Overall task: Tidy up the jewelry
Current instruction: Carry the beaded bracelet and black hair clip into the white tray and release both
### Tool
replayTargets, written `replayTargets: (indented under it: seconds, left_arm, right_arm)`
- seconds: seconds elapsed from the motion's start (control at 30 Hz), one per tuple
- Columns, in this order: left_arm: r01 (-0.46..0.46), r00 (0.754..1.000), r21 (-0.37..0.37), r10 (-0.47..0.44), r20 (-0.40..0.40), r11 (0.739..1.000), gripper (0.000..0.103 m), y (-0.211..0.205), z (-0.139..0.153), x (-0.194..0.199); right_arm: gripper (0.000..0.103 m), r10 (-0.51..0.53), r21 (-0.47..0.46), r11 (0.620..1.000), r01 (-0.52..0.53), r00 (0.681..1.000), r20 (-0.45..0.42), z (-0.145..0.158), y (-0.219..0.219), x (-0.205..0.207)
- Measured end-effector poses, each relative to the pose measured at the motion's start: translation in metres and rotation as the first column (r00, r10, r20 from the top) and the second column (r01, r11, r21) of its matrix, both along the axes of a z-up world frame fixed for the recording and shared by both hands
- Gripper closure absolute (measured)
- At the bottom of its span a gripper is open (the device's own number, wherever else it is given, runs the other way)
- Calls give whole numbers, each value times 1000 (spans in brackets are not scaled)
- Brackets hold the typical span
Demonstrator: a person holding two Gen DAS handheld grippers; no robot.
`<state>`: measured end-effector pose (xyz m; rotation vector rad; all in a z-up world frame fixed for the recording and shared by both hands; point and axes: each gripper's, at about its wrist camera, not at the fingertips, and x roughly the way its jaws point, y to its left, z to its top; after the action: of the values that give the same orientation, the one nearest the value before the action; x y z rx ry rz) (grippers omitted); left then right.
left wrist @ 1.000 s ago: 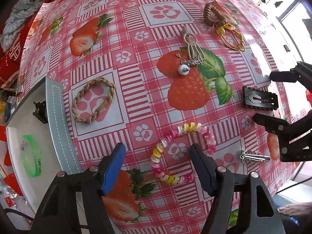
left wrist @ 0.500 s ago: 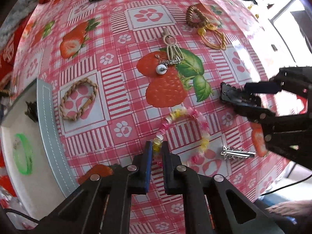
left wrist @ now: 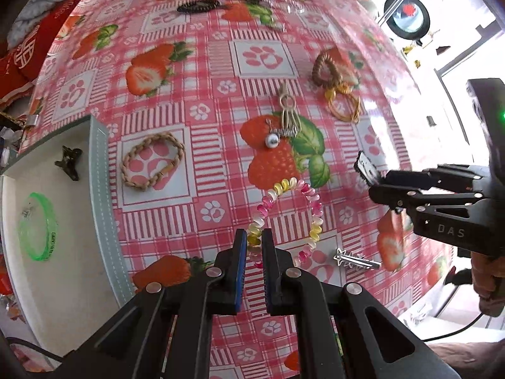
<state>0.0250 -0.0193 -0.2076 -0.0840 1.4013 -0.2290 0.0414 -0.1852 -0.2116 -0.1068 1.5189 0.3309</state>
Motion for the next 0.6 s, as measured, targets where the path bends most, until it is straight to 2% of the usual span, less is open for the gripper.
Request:
replayTargets:
  seconds: [0.23, 0.3, 0.5, 0.6]
  left_arm:
    - [-47, 998, -27, 48, 40, 999, 87, 22, 22, -9]
    - [-71, 996, -33, 72, 53, 997, 87, 30, 28, -10]
    - [-155, 984, -44, 159, 83, 987, 87, 56, 37, -13]
    - [-194, 976, -44, 198, 96, 980, 87, 71, 40, -17]
  right_arm:
    - [64, -24, 43, 999, 24, 1000, -2, 16, 9, 11]
    - [64, -22, 55, 998, 22, 1000, 3, 13, 12, 11]
    - [64, -1, 97, 995, -1, 1000, 18, 28, 25, 23]
    - [64, 29, 113, 993, -32, 999, 27, 34, 49, 28]
